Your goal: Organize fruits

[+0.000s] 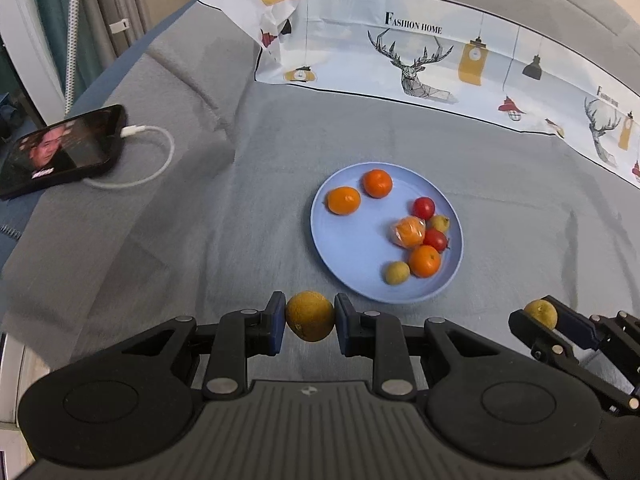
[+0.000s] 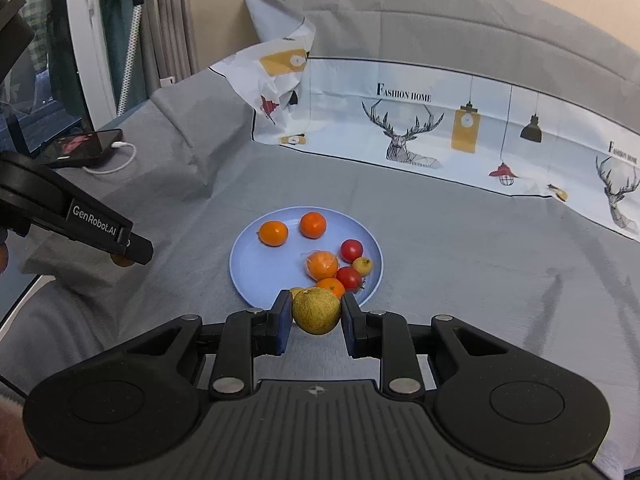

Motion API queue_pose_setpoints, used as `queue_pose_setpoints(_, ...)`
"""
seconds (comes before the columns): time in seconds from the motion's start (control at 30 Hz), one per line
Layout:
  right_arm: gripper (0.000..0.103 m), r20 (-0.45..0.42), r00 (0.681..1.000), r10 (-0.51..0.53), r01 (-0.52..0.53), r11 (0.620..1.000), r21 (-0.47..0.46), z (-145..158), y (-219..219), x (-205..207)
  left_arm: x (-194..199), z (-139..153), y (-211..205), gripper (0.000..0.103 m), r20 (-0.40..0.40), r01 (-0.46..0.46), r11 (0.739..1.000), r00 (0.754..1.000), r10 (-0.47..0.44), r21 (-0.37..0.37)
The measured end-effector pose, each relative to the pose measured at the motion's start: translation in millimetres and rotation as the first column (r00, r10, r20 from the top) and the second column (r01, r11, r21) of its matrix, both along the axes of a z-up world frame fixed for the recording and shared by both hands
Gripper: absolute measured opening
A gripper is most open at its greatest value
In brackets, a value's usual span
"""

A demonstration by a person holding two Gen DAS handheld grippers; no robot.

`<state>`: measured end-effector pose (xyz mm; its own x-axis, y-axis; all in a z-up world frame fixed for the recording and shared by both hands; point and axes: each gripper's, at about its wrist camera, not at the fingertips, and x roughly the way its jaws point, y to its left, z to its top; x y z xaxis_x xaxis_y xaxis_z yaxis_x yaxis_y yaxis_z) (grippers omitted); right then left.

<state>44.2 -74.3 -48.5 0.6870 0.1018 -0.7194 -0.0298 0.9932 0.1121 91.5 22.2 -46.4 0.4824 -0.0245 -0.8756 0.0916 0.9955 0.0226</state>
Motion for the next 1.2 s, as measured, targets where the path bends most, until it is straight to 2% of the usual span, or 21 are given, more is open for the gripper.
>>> queue_pose_setpoints(0.27,0.027,-0.034,0.999,0.007,-0.007,1.000,0.004,-27,-3,51,60,-24,-18,0.028,-0.029,0.017,1.000,0.999,-0.017,0.013)
queue_pose_setpoints(0.43,0.027,-0.045,0.999,0.031,-0.032,0.999,-0.010,-47,-5,83,95,-49,-33,0.028,-0.046,0.045,0.999,0.998,-0.044,0.027)
queue_pose_setpoints(0.83,0.027,-0.092,0.990,0.108,-0.113,0.992,-0.053,-103,9,137,151,-104,-39,0.029,-0.089,0.051,0.998,0.995,-0.047,0.045)
queue_pose_setpoints(0.9,0.027,-0.093,0.989,0.112,-0.118,0.991,-0.059,-108,11,143,154,-104,-40,0.045,-0.068,0.068,0.997,0.996,-0.065,0.037)
queue_pose_setpoints(0.93,0.027,-0.091,0.989,0.119,-0.125,0.990,-0.059,-110,11,146,154,-103,-40,0.075,-0.055,0.072,0.997,0.996,-0.070,0.039)
queue_pose_setpoints(0.97,0.031,-0.083,0.989,0.125,-0.130,0.990,-0.057,-111,11,148,154,-100,-40,0.100,-0.030,0.067,0.997,0.997,-0.066,0.042)
queue_pose_setpoints(1.0,0.037,-0.079,0.989,0.126,-0.131,0.989,-0.061,-111,11,149,152,-96,-40,0.103,0.002,0.060,0.997,0.998,-0.060,0.040)
queue_pose_setpoints(1.03,0.049,-0.081,0.988,0.128,-0.133,0.989,-0.070,-111,11,151,148,-91,-39,0.103,0.035,0.060,0.997,0.997,-0.062,0.038)
queue_pose_setpoints(1.07,0.058,-0.080,0.989,0.127,-0.133,0.988,-0.075,-110,12,151,144,-87,-39,0.103,0.048,0.079,0.996,0.996,-0.081,0.044)
queue_pose_setpoints(1.2,0.079,-0.100,0.990,0.101,-0.110,0.990,-0.084,-100,11,140,124,-79,-37,0.103,0.031,0.075,0.995,0.996,-0.078,0.071)
